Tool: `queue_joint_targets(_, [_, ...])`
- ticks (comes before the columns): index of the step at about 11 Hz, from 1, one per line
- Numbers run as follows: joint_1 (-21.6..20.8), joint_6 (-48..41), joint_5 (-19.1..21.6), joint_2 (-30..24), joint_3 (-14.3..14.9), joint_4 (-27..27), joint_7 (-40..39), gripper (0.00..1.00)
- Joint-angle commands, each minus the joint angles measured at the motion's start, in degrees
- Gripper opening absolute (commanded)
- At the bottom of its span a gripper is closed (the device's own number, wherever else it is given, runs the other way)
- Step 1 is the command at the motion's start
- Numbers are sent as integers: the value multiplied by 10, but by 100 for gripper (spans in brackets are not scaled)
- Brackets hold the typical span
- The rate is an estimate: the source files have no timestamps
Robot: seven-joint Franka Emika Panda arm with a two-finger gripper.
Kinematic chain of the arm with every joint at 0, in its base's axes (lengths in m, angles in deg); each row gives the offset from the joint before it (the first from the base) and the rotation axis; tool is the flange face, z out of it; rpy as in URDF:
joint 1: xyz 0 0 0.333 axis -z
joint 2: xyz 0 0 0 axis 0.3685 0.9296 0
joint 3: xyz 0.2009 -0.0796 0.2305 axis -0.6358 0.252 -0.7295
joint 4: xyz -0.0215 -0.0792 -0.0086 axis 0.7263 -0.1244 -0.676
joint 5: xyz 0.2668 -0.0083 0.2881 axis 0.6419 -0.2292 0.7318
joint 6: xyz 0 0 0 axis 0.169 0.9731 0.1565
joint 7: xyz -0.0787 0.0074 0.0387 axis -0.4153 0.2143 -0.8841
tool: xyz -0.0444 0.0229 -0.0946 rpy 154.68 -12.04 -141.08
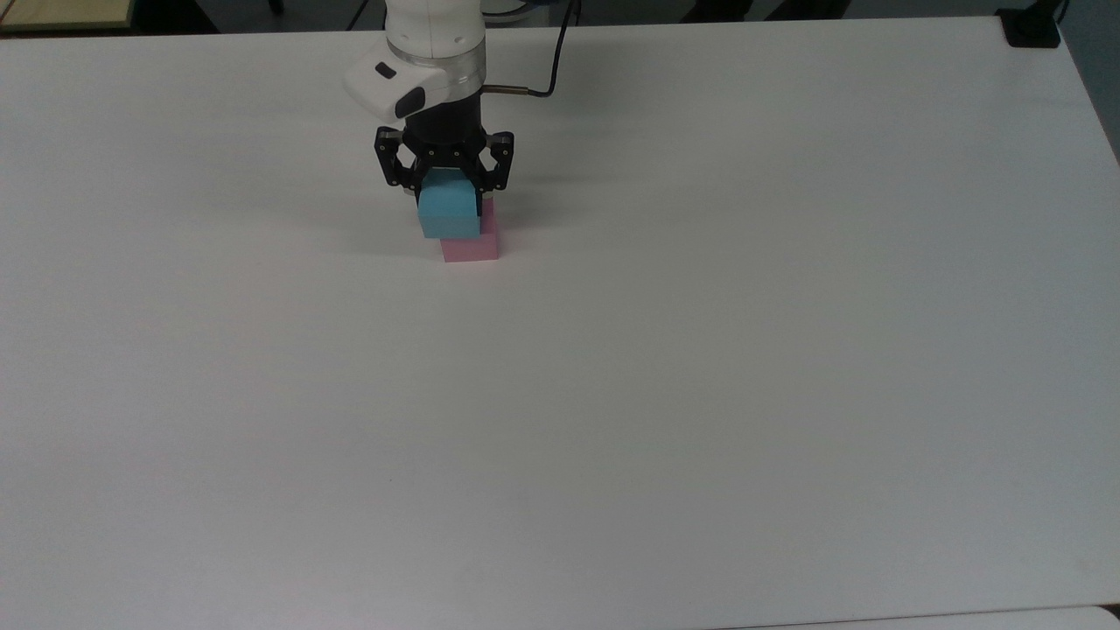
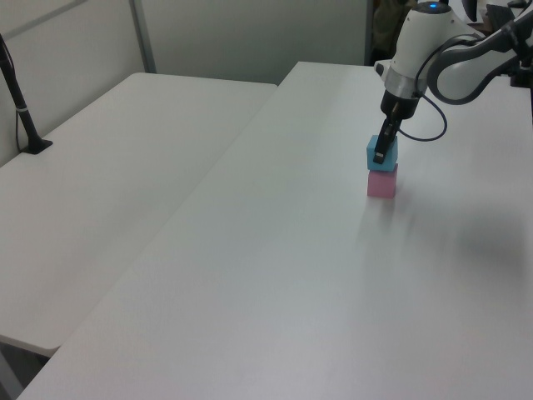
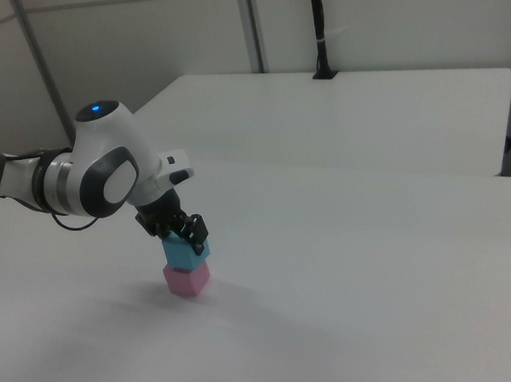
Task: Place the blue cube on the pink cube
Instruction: 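Lower the light-blue cube onto the pink cube's top face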
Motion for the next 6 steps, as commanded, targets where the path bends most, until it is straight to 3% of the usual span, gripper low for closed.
queue_joint_targets(1, [-16, 11, -10, -8, 8, 6, -2, 40])
queue_joint_targets(2, [-17, 10, -10, -8, 8, 7, -2, 43])
queue_joint_targets(3, [-17, 8, -10, -8, 8, 7, -2, 54])
queue_joint_targets(4, [-16, 7, -9, -8, 8, 7, 4, 84])
queue_joint_targets(5, [-16, 6, -9, -8, 8, 7, 4, 100])
queue_joint_targets(6, [-16, 0, -9, -8, 8, 7, 4, 100])
